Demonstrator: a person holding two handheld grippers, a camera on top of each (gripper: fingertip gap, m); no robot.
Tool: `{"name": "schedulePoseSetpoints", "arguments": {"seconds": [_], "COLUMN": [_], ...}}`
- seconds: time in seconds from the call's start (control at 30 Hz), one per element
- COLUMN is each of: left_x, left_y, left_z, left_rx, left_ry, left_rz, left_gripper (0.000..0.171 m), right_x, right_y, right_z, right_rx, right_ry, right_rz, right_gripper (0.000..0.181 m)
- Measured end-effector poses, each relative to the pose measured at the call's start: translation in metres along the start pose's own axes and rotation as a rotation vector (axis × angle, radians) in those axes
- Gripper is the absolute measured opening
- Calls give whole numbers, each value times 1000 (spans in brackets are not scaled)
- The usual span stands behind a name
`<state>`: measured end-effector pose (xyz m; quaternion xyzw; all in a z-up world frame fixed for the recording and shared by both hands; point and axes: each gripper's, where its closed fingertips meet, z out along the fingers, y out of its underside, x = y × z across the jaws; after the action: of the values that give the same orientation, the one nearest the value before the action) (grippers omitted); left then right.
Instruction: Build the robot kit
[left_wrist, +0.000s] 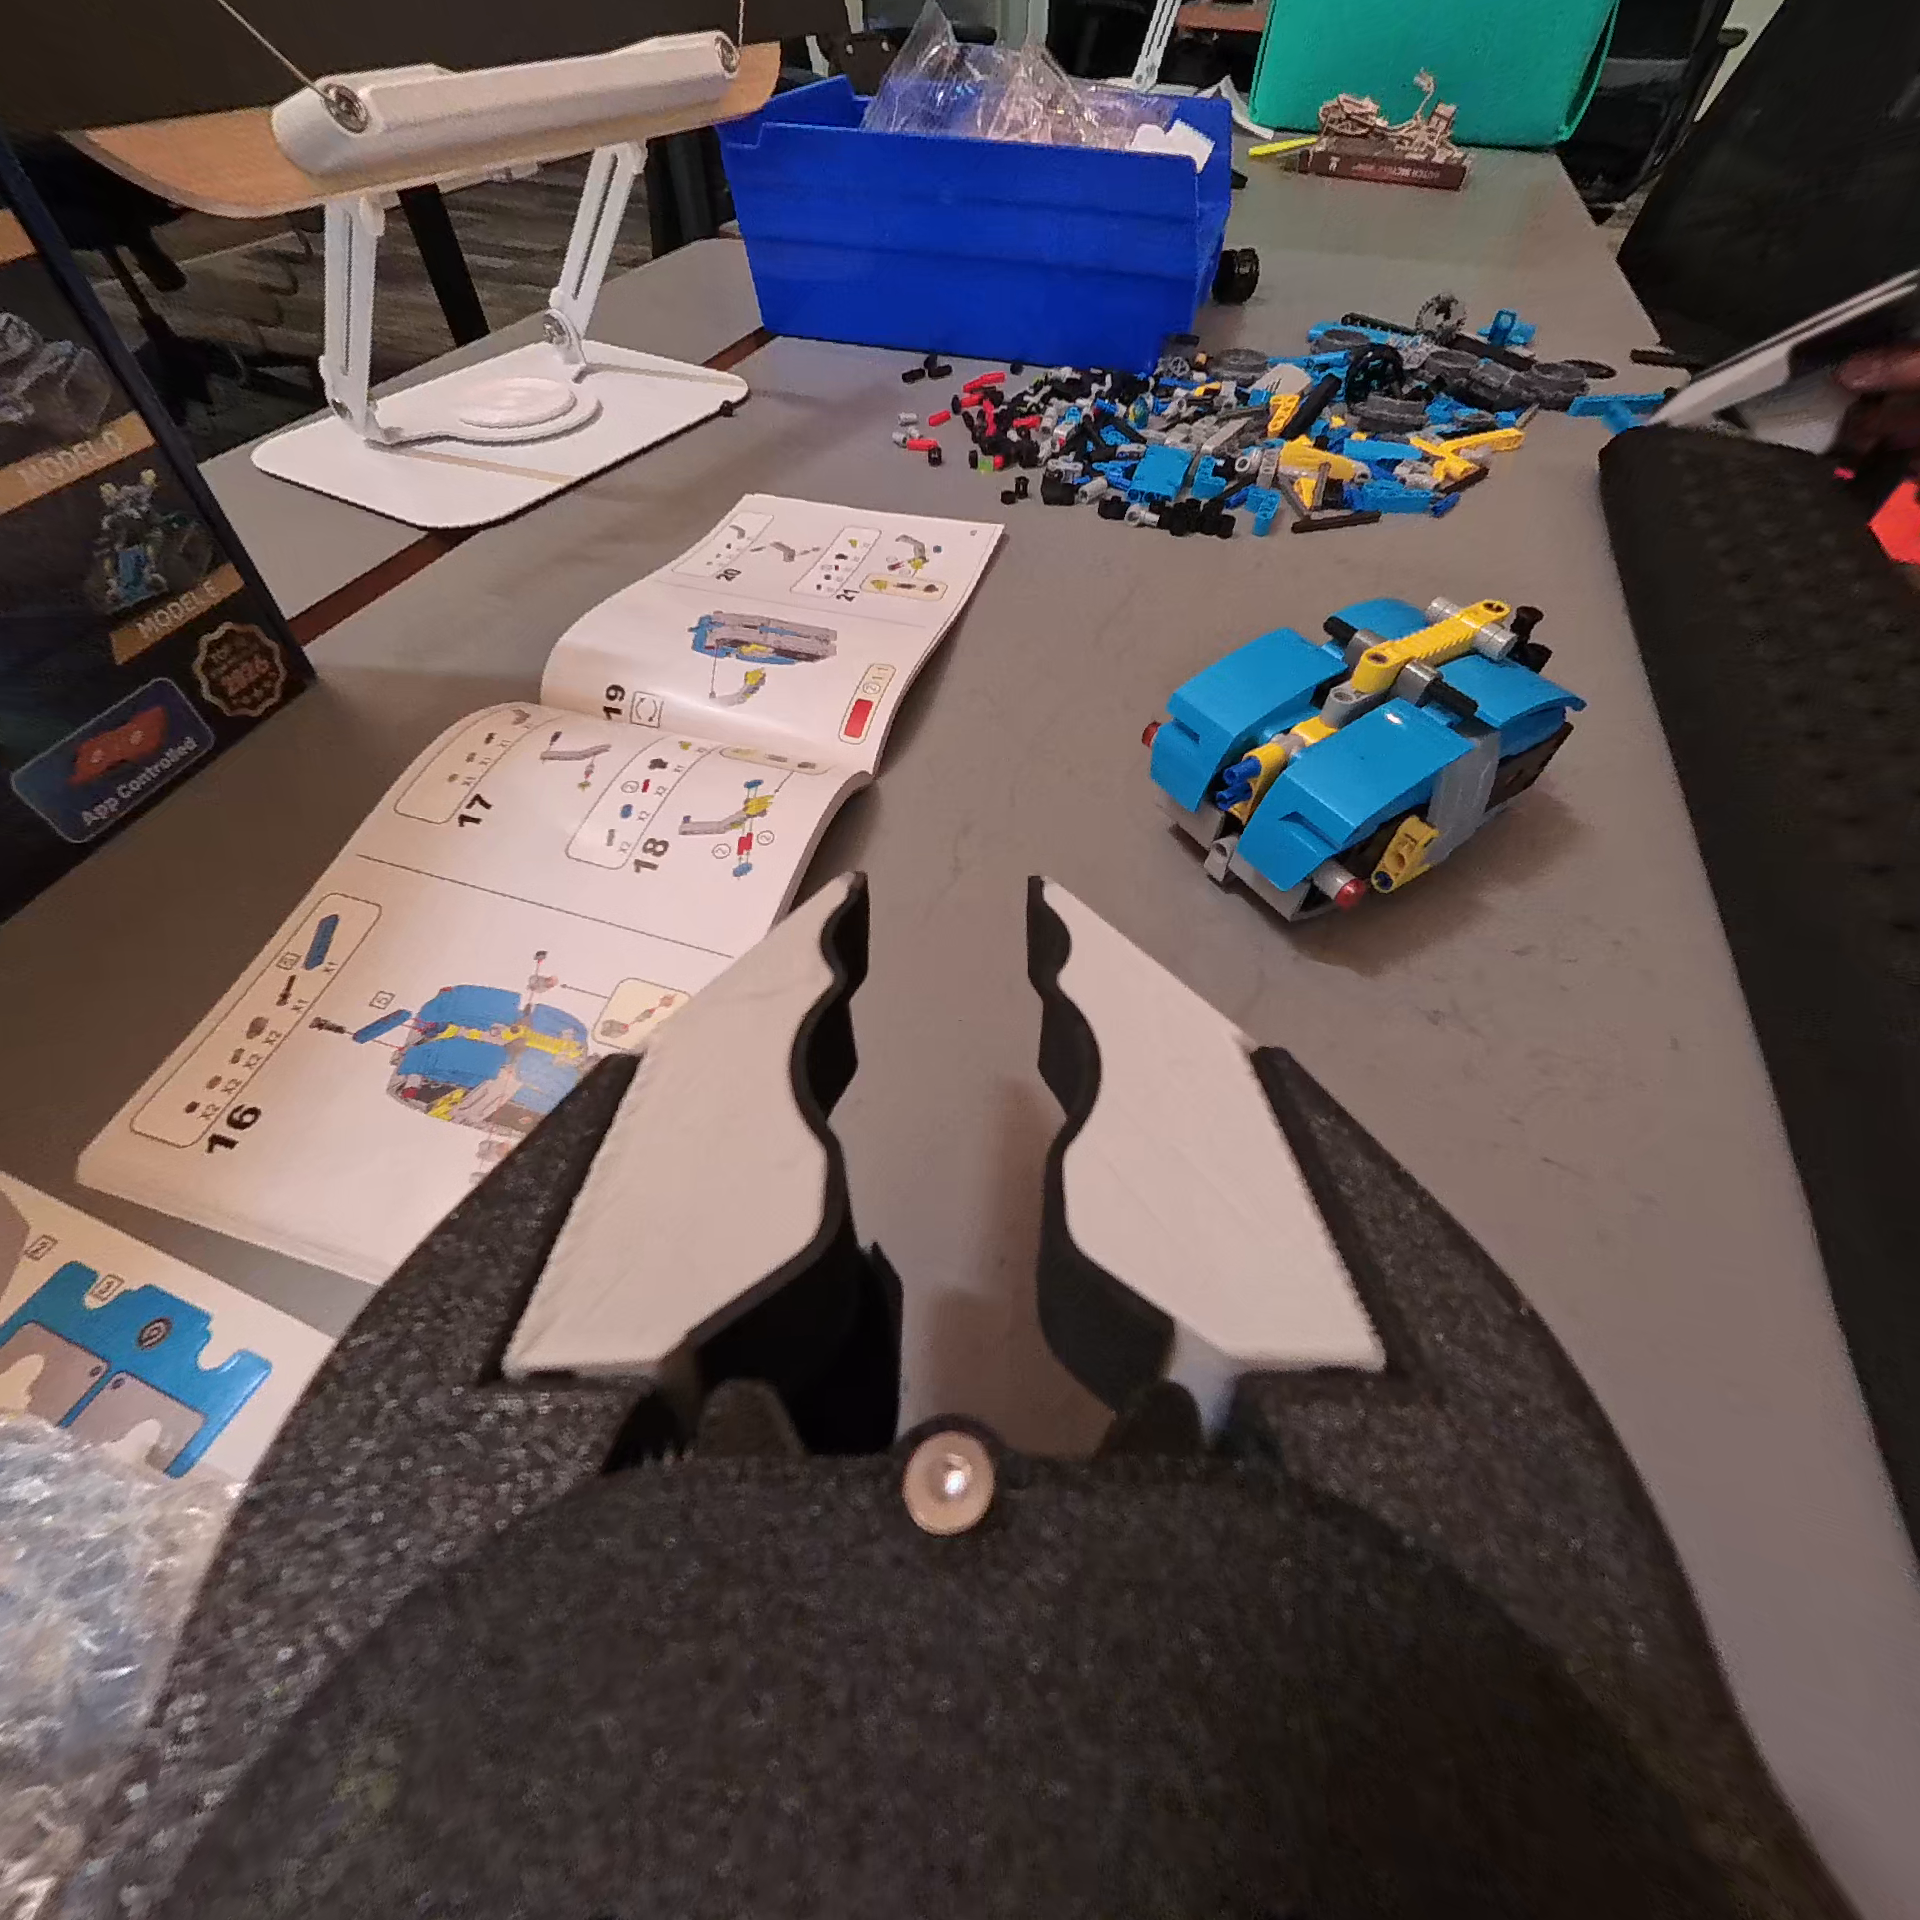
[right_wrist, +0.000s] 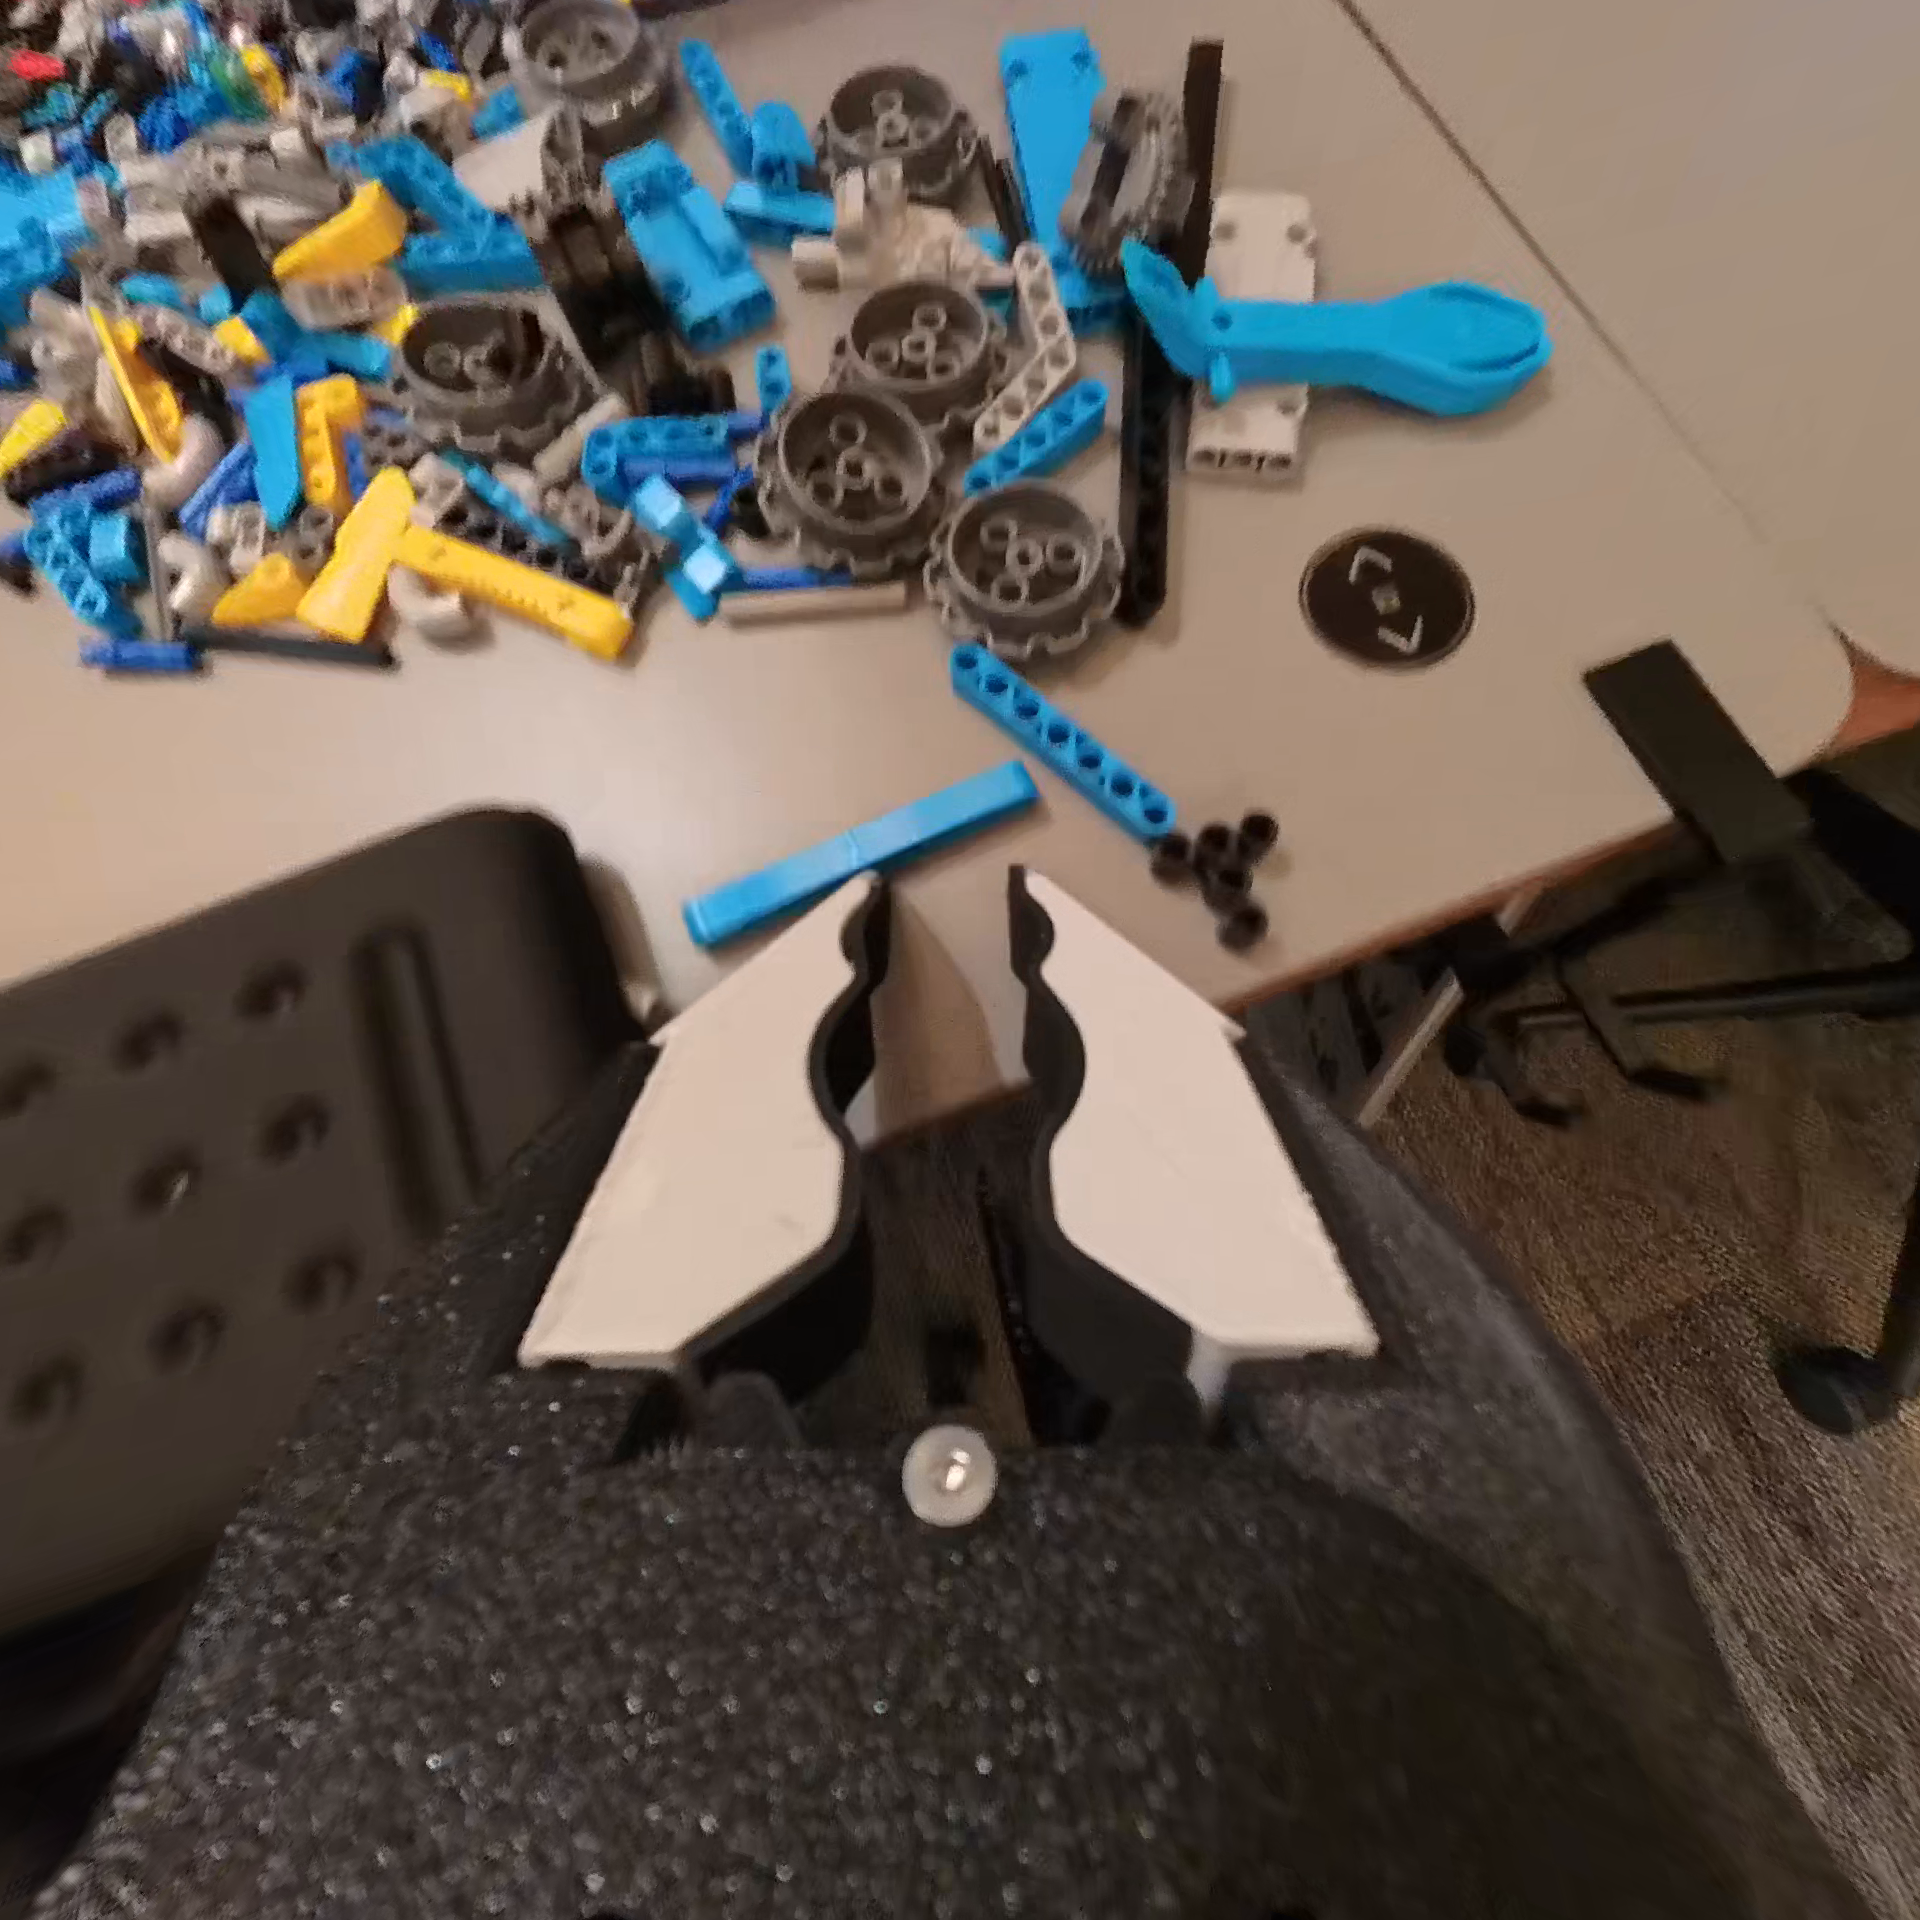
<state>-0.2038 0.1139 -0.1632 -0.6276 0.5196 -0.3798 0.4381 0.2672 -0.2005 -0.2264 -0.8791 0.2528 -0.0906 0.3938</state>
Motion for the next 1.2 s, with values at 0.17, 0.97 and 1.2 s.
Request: {"name": "schedulePoseSetpoints", "arguments": {"seconds": [0.17,0.97,1.2], "left_x": [0,4,4], "left_y": [0,2,4], "left_z": [0,1,2], "left_rx": [-2,-17,-25], "left_ry": [-2,-10,-12], "left_rz": [5,49,53], "left_gripper": [30,30,30], "right_x": [-9,-3,-3], "right_y": [-24,-91,-95], "right_z": [23,65,63], "right_rx": [-19,-185,-183], "right_ry": [-53,-234,-230], "right_rz": [-38,-283,-277], "right_gripper": [30,39,39]}}
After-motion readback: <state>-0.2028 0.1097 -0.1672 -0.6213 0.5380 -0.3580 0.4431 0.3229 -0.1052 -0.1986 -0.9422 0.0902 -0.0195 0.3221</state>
